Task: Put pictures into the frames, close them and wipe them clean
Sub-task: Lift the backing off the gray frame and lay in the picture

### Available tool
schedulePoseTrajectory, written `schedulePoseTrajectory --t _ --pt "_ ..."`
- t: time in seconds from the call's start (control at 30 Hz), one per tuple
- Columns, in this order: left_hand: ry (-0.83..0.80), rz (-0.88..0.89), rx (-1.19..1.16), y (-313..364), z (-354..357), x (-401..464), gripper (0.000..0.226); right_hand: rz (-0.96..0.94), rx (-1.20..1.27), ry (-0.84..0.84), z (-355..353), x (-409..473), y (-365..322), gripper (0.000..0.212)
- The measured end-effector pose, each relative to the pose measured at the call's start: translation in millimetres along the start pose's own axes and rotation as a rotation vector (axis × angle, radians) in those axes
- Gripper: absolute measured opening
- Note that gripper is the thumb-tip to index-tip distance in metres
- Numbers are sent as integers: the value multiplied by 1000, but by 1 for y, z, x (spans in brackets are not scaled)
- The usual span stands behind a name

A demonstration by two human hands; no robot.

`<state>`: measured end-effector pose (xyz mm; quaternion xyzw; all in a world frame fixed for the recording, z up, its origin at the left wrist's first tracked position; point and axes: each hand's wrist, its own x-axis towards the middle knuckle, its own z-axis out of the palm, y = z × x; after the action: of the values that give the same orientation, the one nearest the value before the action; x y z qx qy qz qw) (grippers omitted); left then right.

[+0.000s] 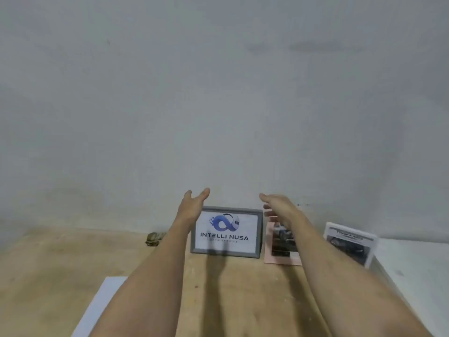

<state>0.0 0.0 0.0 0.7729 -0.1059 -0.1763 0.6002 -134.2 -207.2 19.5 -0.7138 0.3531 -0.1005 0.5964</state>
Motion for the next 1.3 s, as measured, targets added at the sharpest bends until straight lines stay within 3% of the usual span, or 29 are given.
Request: schedulePoseTrajectory --t 0.2,0.3,0.4,0.53,0.8,1.13,1.3 --pt "22 -169 116 -88 14 98 77 296 -55 52 43 93 80 20" --pt "41 -240 170 -121 18 136 73 409 10 -4 61 127 115 28" --pt "48 -265 206 -143 21 159 64 410 -31 51 75 152 141 42" --pt "-54 -316 166 -177 21 184 55 471 -65 104 93 172 166 65" --pt "17 -295 138 -204 11 205 12 445 -60 167 101 184 183 64" --pt "-54 -308 56 -197 -18 176 2 262 -59 111 75 161 188 39" --pt "-31 -292 223 -191 -19 149 13 153 -20 28 51 114 182 29"
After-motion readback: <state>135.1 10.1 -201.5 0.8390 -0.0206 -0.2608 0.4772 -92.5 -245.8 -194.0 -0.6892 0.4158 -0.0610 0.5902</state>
